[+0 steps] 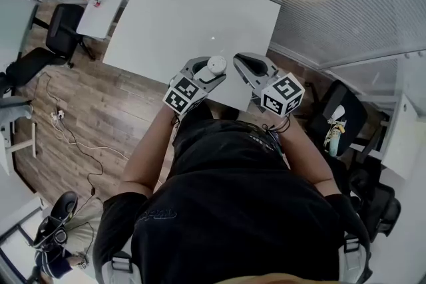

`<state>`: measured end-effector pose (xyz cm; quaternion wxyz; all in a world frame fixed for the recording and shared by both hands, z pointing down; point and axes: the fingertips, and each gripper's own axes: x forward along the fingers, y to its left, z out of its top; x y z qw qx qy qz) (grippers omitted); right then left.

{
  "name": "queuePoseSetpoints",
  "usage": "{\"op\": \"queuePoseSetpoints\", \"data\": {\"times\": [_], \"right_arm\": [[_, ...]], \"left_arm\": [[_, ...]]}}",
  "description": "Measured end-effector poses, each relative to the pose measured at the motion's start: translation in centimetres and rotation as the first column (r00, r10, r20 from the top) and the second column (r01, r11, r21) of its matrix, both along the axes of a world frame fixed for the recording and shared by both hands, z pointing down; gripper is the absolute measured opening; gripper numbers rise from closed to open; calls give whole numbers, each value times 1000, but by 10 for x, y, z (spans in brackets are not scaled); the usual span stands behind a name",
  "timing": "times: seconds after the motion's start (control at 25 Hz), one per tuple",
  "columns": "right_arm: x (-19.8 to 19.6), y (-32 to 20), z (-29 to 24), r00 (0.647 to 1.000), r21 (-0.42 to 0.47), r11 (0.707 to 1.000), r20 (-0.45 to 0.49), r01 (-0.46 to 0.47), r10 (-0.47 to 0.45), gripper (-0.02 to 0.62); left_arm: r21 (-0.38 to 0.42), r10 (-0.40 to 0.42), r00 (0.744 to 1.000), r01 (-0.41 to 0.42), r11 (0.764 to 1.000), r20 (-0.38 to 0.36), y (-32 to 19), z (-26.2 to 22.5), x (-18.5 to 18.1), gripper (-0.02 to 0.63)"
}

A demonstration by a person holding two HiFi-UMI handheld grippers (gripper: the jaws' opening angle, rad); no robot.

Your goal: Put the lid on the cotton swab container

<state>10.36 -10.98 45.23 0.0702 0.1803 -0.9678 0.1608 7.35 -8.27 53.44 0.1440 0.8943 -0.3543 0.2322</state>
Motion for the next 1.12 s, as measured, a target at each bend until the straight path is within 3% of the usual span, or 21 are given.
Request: {"op": "queuePoseSetpoints", "data": {"times": [0.36,0.8,1.12], "right_arm": [[-17,0,-17,997,-23,998,51,58,-57,32],[-70,5,-28,996,-62,995,54,74,-71,170],[-118,28,-35,987,-87,983,33,161,-159,207]], "left_arm": [[3,78,996,-79,997,38,22,-15,-6,259],[6,196,980,-197,980,16,46,-41,-45,259],[35,262,965,-263,964,25,64,-56,-79,259]]}}
